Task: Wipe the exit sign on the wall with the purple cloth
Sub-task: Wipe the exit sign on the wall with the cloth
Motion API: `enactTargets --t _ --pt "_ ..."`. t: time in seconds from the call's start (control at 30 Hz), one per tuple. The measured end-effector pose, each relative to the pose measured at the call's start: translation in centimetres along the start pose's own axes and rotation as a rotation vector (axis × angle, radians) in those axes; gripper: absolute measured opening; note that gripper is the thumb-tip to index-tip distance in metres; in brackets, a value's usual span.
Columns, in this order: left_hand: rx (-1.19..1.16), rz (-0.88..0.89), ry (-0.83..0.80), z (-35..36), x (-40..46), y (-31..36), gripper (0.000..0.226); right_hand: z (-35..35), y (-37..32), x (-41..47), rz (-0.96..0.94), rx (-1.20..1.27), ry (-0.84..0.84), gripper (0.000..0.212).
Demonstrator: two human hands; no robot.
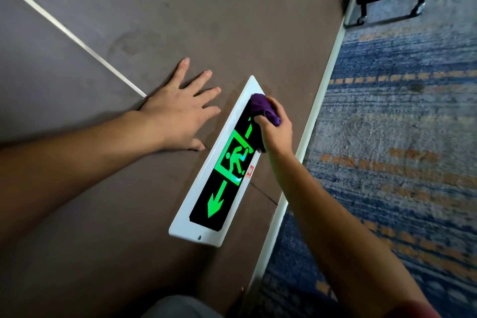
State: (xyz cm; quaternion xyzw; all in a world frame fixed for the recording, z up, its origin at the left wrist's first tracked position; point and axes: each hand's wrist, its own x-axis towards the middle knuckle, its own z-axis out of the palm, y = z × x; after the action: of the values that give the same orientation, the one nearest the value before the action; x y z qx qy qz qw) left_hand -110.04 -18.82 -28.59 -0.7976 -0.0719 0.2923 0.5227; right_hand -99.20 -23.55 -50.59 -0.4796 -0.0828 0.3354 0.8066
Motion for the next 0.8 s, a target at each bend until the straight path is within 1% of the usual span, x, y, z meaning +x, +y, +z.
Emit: enactTargets --t 0.07,0.17,0.4,0.5,0.67,0.8 --pt "0.011 0.007 -0.002 -0.1 0.0 0.0 0.088 0.4 -0.2 -0.8 -0.043 -0.038 -0.03 0.06" --pt "0.019 0.013 0.006 -0.1 -0.2 -0.3 0.087 0.8 0.2 -2.4 -0.098 -0.093 -0.059 0.061" --pt "0.044 0.065 -0.001 -0.1 -1.2 -0.6 0.085 1.2 2.1 -8.0 -0.195 -0.143 -0.115 0.07" --pt "0.067 0.087 -0.031 -0.3 -1.5 -0.7 0.086 0.9 3.4 -11.4 -0.268 -0.203 -0.161 0.069" --pt "0.081 0.112 -0.071 -0.9 -2.0 -1.0 0.088 0.5 6.2 -17.1 -0.293 -0.277 -0.259 0.063" --pt "0.082 0.111 -0.1 -1.1 -2.7 -0.8 0.089 0.2 7.1 -19.1 -0.315 -0.365 -0.318 0.063"
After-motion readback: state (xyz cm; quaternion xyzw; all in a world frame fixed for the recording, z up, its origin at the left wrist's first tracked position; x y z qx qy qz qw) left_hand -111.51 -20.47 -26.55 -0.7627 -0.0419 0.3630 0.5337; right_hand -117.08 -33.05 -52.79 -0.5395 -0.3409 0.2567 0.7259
